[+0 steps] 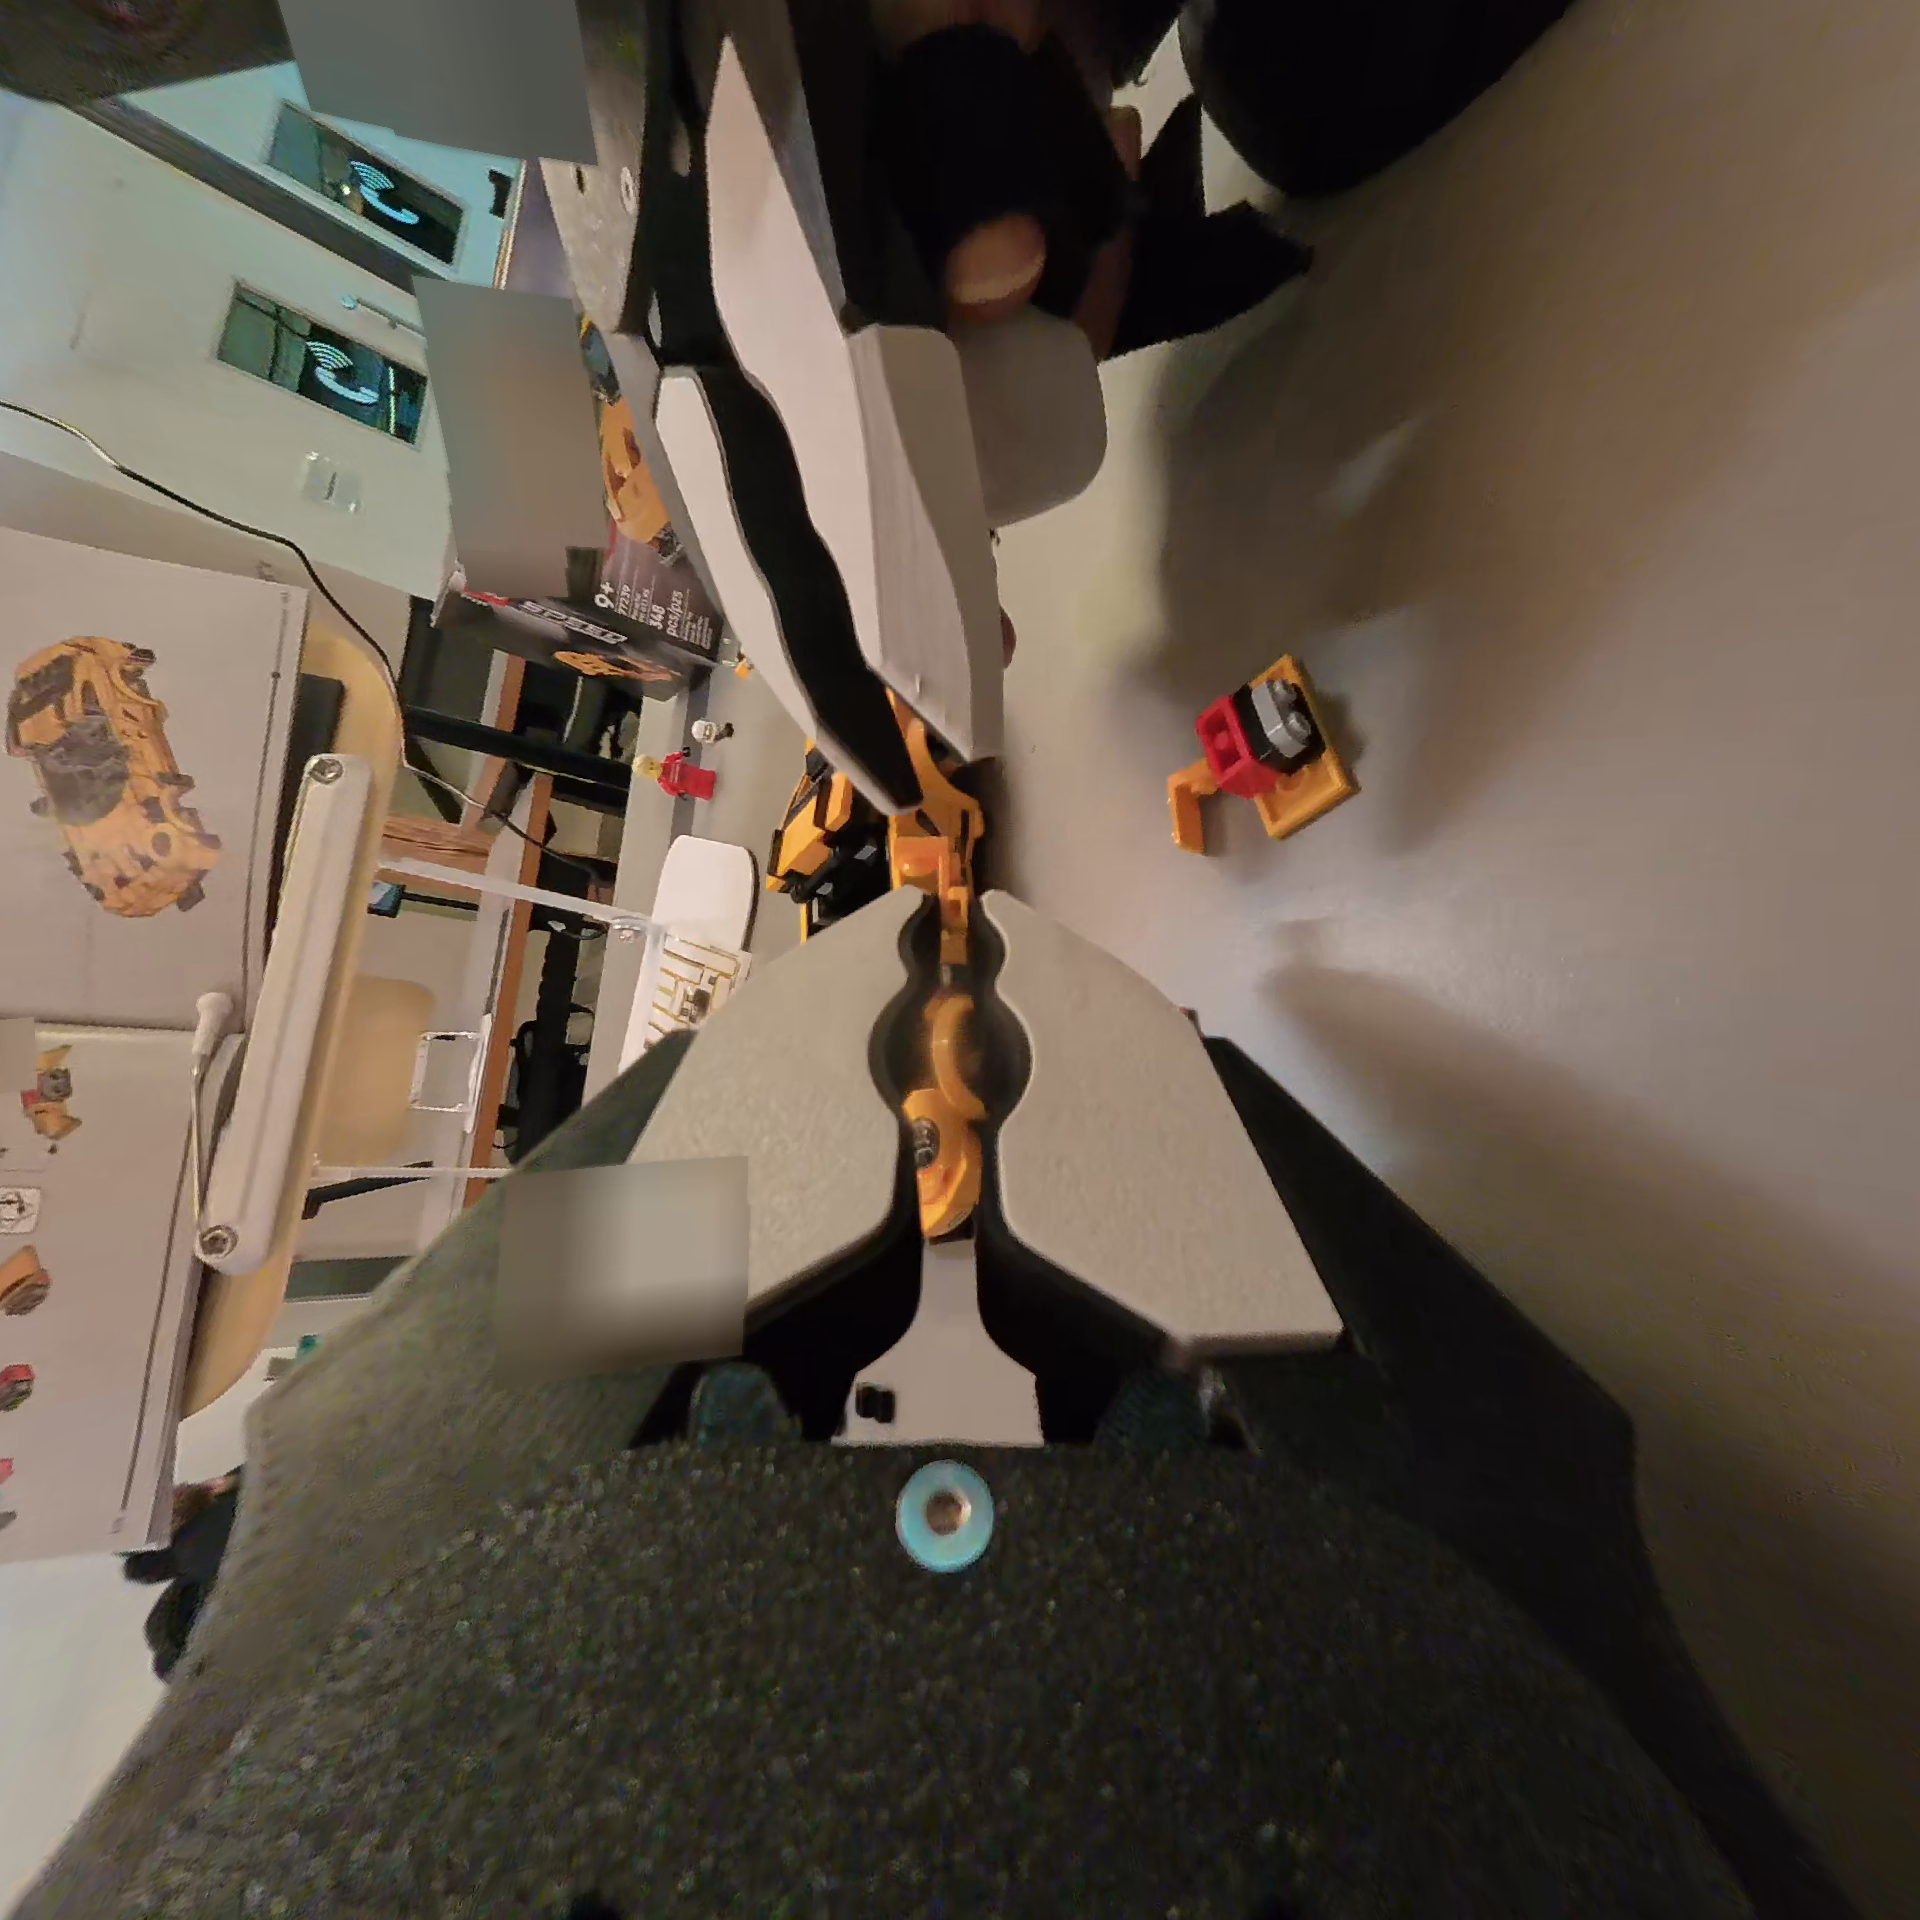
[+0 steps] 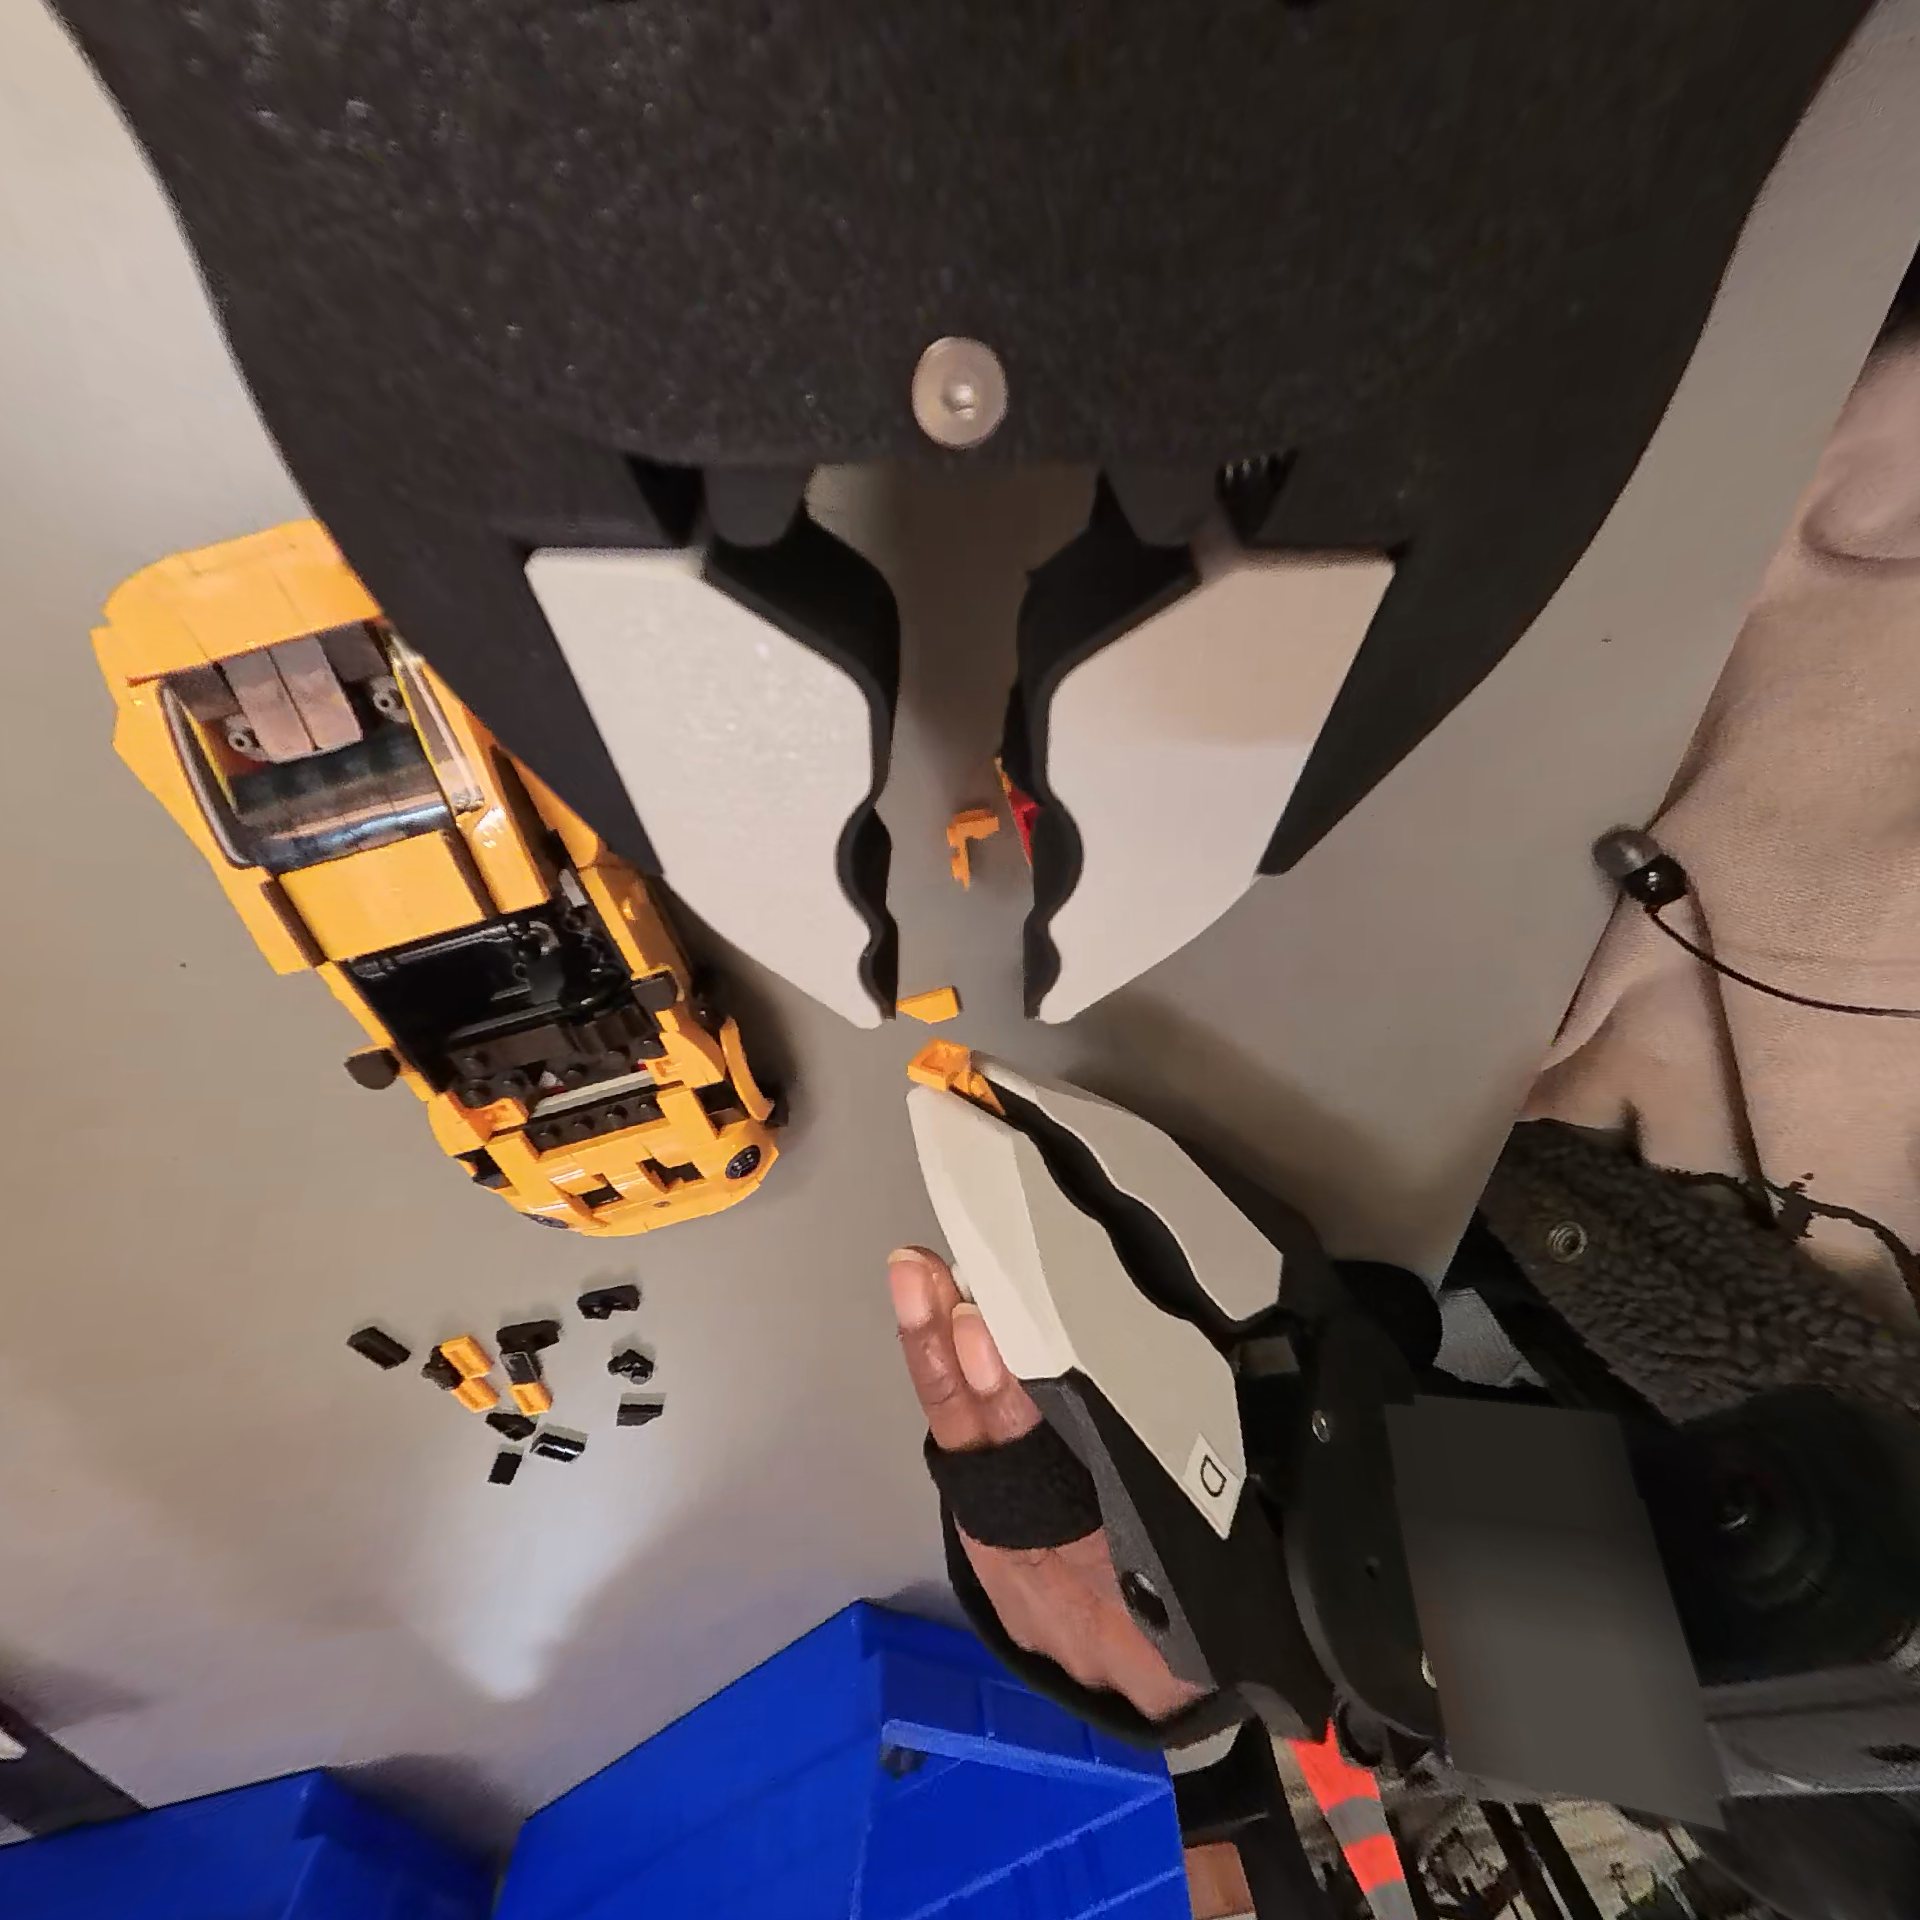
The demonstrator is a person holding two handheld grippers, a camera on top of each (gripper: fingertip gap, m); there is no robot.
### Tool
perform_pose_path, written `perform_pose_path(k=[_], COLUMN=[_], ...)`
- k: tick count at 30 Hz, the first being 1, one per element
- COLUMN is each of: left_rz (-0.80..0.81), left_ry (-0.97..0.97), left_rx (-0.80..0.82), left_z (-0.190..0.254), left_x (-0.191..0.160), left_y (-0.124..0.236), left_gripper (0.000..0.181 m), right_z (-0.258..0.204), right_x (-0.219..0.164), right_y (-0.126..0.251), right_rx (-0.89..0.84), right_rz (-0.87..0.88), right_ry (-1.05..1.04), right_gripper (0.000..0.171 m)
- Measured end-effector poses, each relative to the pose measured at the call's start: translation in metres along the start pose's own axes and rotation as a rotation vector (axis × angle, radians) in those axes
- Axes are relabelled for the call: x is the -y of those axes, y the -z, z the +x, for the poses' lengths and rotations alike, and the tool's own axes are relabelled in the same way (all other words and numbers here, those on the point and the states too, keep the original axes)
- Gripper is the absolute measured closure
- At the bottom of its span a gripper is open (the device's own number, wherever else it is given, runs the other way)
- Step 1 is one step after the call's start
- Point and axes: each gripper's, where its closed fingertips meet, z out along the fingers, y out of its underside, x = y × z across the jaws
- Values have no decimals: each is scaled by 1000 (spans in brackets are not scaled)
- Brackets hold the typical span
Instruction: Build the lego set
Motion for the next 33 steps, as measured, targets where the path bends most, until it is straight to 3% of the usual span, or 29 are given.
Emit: perform_pose_path(k=[12, 16, 19, 21, 26, 33], left_rz=[25, 152, 218, 224, 179, 180], left_ry=[-42, 306, 645, 749, 764, 763], left_rx=[-11, -247, -470, -549, -681, -720], left_z=[5, 12, 15, 19, 43, 49], left_x=[6, 15, 19, 22, 29, 32], left_y=[1, 10, 17, 18, 15, 16], left_gripper=[174, 154, 154, 155, 162, 169], right_z=[-4, -13, -21, -26, -34, -37], right_x=[-1, -10, -18, -21, -23, -31], right_y=[-12, -5, -1, -2, -5, -8], right_rx=[13, 45, 51, 46, 62, 73], right_rz=[-10, -61, -108, -135, -144, -186], right_ry=[-19, 114, 263, 344, 415, 430], right_gripper=[163, 164, 164, 163, 163, 164])
